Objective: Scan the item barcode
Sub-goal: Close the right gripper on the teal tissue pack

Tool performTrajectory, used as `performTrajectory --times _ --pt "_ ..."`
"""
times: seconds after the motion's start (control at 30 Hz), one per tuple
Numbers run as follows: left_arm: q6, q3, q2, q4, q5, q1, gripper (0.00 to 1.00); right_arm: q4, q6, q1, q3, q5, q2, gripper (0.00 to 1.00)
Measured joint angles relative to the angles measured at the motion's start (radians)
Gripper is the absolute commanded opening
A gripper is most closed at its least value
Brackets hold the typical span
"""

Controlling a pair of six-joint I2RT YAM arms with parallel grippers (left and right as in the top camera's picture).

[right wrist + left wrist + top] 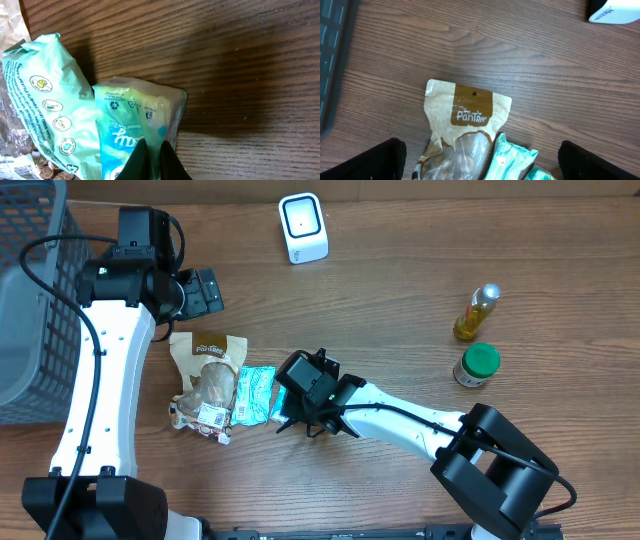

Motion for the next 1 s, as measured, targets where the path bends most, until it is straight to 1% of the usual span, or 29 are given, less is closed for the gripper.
performTrajectory --times 0.37,0.47,0.8,0.83,0.87,1.0 --pt "0.0 0.0 0.0 0.0 0.0 0.0 1.0 0.0 0.0 0.0 0.0 0.0 0.0 0.06" --pt "0.0 0.0 0.0 0.0 0.0 0.0 1.0 0.0 0.001 0.0 0.0 0.0 0.0 0.14" --pt "0.0 0.0 0.0 0.0 0.0 0.0 1.0 -0.002 -0.025 -0.001 0.0 0.001 0.0 0.13" --pt "0.0 0.0 0.0 0.0 0.0 0.0 0.99 -0.002 -0.032 -0.001 0.0 0.002 0.0 0.14" --pt "0.0 0.0 0.0 0.0 0.0 0.0 1.0 -0.002 -0.038 -0.002 0.0 0.002 0.0 0.18" --pt "0.0 0.0 0.0 0.0 0.0 0.0 1.0 0.001 -0.061 -0.002 0.0 0.002 0.0 0.18"
